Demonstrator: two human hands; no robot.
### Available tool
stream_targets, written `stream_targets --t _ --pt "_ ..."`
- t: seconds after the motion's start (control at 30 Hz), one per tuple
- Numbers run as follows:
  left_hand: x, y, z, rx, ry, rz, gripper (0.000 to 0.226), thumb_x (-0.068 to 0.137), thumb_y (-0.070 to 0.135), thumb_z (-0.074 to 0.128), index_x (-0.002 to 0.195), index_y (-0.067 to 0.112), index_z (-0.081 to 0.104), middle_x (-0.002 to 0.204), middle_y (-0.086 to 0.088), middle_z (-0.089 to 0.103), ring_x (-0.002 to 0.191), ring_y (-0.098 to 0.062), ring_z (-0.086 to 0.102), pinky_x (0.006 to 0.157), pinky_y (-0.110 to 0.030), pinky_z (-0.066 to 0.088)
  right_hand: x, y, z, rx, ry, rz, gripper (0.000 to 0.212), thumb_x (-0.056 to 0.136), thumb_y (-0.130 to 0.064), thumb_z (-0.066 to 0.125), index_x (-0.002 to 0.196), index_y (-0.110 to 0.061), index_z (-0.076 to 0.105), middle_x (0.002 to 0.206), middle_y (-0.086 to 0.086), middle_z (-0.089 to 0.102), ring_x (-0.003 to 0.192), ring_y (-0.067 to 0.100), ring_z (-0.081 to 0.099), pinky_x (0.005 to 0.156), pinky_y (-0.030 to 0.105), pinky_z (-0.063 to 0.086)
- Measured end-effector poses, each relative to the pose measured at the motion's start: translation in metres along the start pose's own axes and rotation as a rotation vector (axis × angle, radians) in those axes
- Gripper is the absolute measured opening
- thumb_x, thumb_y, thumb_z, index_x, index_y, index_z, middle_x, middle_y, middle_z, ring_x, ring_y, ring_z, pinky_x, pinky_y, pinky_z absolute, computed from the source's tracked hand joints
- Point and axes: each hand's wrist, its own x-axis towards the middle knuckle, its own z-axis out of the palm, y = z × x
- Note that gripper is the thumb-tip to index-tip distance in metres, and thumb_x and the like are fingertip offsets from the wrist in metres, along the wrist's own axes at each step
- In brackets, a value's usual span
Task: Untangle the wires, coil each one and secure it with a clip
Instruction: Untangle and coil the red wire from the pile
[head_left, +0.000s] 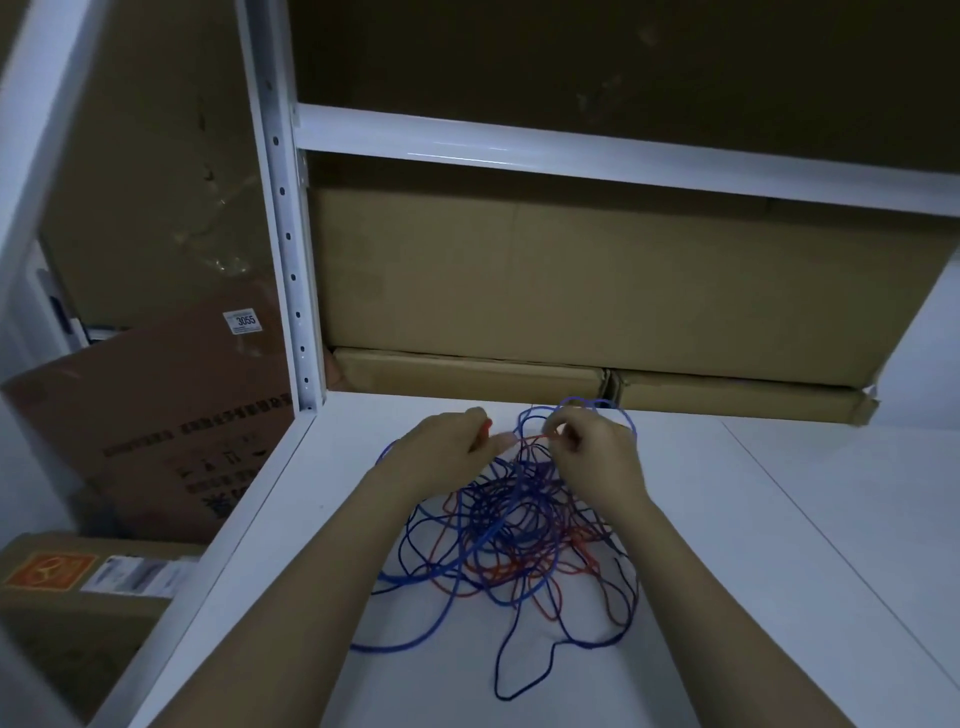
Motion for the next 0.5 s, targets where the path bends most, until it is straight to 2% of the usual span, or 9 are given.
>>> stream_targets --t 0.07,0.13,0.2,0.27,0.37,0.43,0.5 --pt "0.003 0.005 -0.003 -0.061 -0.023 0.055 0.043 0.098 0.046 0.044 0.076 0.009 0.046 0.066 0.0 0.045 0.062 -0.015 0.043 0.061 -0.032 0.034 0.007 0.016 -0.004 0.053 0.076 0.129 0.013 0.086 -0.007 0.06 0.085 -0.018 0.067 0.069 -0.012 0.049 0.06 0.007 0.046 0.052 0.022 0.032" --pt "0.007 0.015 -0.009 -0.222 0.001 0.085 0.039 0.099 0.038 0.047 0.073 0.009 0.052 0.067 0.001 0.048 0.064 -0.014 0.045 0.063 -0.029 0.038 0.013 0.029 -0.007 0.079 0.06 0.238 0.007 0.089 -0.02 0.065 0.083 -0.021 0.063 0.073 -0.004 0.05 0.064 0.014 0.048 0.051 0.024 0.03" --pt "0.016 0.025 -0.016 -0.378 0.044 0.072 0.036 0.099 0.035 0.048 0.07 0.016 0.054 0.067 0.003 0.047 0.062 -0.011 0.043 0.063 -0.026 0.036 0.022 0.036 -0.011 0.044 -0.017 0.3 0.022 0.087 -0.034 0.068 0.075 -0.019 0.057 0.066 -0.005 0.047 0.059 0.015 0.046 0.049 0.027 0.027" --pt "0.026 0.037 -0.024 -0.53 0.106 0.064 0.035 0.099 0.034 0.048 0.067 0.021 0.053 0.065 0.005 0.045 0.061 -0.013 0.04 0.064 -0.029 0.034 0.038 0.032 -0.022 0.091 -0.006 0.294 0.035 0.088 -0.036 0.068 0.064 -0.018 0.049 0.057 -0.003 0.046 0.052 0.013 0.043 0.048 0.03 0.029" --pt "0.041 0.055 -0.042 -0.75 0.269 0.091 0.037 0.1 0.024 0.048 0.064 0.018 0.051 0.06 0.004 0.045 0.058 -0.012 0.037 0.062 -0.025 0.032 0.071 0.013 -0.048 0.343 0.22 0.23 0.044 0.089 -0.032 0.065 0.056 -0.009 0.047 0.051 0.011 0.054 0.048 0.024 0.052 0.053 0.036 0.044" --pt "0.05 0.068 -0.058 -0.774 0.35 0.106 0.037 0.1 0.019 0.047 0.064 0.016 0.051 0.048 0.012 0.042 0.045 -0.002 0.032 0.051 -0.017 0.028 0.091 0.003 -0.062 0.424 0.325 0.203 0.043 0.091 -0.032 0.063 0.057 -0.007 0.051 0.047 0.006 0.053 0.043 0.016 0.05 0.054 0.031 0.041" --pt "0.058 0.077 -0.071 -0.781 0.421 0.102 0.037 0.1 0.018 0.048 0.064 0.015 0.051 0.039 0.012 0.038 0.038 -0.001 0.029 0.044 -0.015 0.024 0.105 -0.002 -0.07 0.423 0.246 0.177 0.041 0.093 -0.03 0.06 0.056 -0.012 0.057 0.04 -0.003 0.048 0.038 0.006 0.042 0.052 0.03 0.035"
